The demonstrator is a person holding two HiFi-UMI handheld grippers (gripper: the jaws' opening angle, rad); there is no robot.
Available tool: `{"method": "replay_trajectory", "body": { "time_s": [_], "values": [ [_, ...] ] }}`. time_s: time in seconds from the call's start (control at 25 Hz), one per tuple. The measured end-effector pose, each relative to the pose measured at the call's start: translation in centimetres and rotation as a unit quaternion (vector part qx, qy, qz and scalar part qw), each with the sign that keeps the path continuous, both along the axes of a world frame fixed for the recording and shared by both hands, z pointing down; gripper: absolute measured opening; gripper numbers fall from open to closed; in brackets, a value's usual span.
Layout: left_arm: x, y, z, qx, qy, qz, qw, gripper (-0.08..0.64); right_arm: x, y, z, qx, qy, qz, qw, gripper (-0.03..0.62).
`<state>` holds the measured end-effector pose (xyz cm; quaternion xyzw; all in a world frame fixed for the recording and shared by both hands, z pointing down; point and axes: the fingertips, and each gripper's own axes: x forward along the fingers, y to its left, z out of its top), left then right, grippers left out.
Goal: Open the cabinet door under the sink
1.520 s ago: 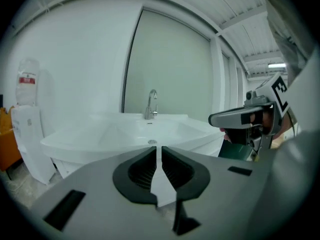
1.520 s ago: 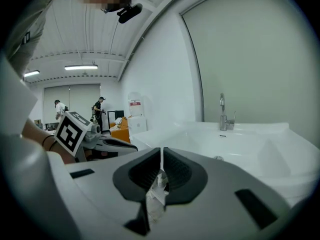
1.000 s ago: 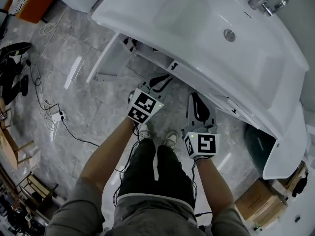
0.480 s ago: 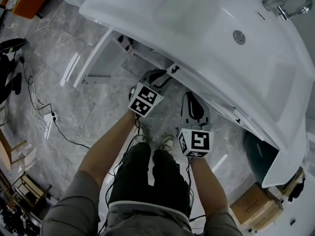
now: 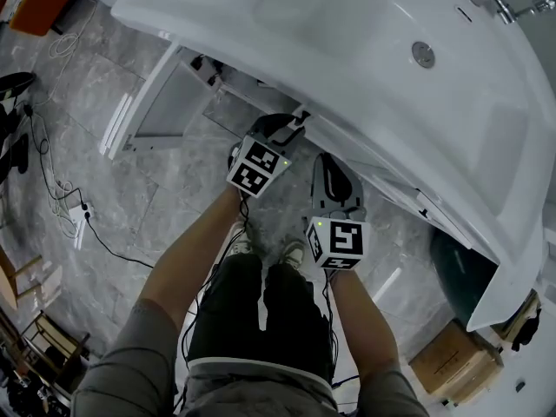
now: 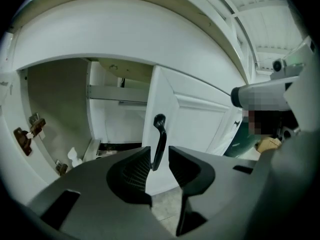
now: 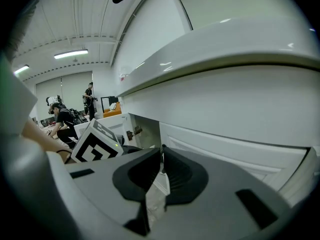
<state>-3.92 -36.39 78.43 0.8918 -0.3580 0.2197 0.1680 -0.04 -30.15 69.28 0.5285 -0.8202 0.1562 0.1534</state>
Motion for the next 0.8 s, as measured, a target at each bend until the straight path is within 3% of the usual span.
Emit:
{"method": "replay_trajectory", "body": {
  "time_s": [0.12,0.2,0.8],
  "values": [
    [0.7,-0.2,0.3,0.004,0.005,-0.002,1.0000,0.115,0.3,-0.7,0.5,0.001,0.004,-0.005,1.000,0.037],
    [0.8,-0.6,0.3,0.011,0.003,-0.009,0.9999,0.075,0.4,-0.9,0.6,0.002,0.008,-0.011,1.000,0.037],
    [-0.3,2.4,0.2,0.037,-0.018,-0.030,0.9987,0.055,1.7,2.9,0.8,-0.015,0.000,-0.007,1.000,0.037]
  ]
}}
